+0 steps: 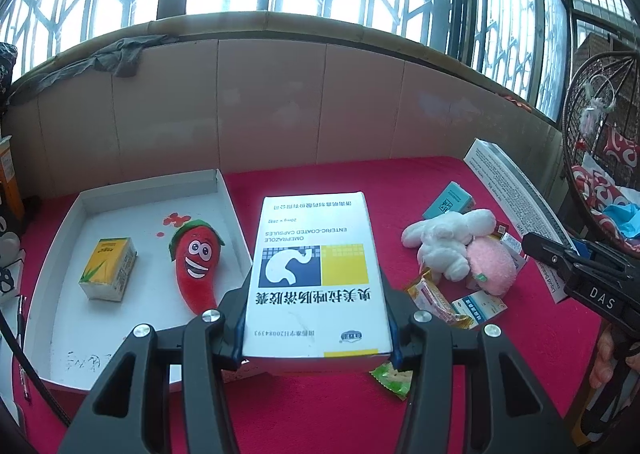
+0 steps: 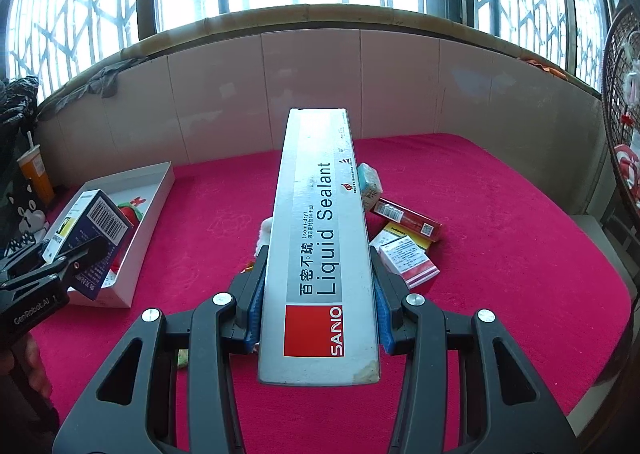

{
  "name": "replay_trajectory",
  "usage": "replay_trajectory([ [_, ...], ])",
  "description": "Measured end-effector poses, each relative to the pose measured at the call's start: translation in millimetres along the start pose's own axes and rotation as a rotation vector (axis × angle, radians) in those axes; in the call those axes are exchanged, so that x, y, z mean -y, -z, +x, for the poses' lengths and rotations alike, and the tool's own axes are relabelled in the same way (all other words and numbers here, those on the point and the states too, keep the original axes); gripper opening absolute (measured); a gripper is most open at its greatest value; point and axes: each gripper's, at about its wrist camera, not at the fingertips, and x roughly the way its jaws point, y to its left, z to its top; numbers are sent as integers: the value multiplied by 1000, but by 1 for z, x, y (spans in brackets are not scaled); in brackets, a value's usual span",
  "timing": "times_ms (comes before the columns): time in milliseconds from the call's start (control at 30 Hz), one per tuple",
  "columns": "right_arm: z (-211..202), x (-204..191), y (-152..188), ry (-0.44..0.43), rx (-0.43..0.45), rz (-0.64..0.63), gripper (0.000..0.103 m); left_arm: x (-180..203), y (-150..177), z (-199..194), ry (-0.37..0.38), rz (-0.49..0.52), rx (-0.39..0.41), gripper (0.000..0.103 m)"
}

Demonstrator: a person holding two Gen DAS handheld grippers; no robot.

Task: Organize objects

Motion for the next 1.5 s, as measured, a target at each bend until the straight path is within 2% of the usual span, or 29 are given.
replay_trajectory([
  [467, 5, -23, -11, -40, 2, -36, 43, -14, -2, -4, -23, -30, 12, 51],
  [1267, 14, -99, -19, -125, 1, -196, 43, -57, -7, -18, -76, -124, 43, 51],
  [1500, 18, -121, -23, -164, 1, -209, 43, -66, -7, -18, -89, -147, 47, 51],
])
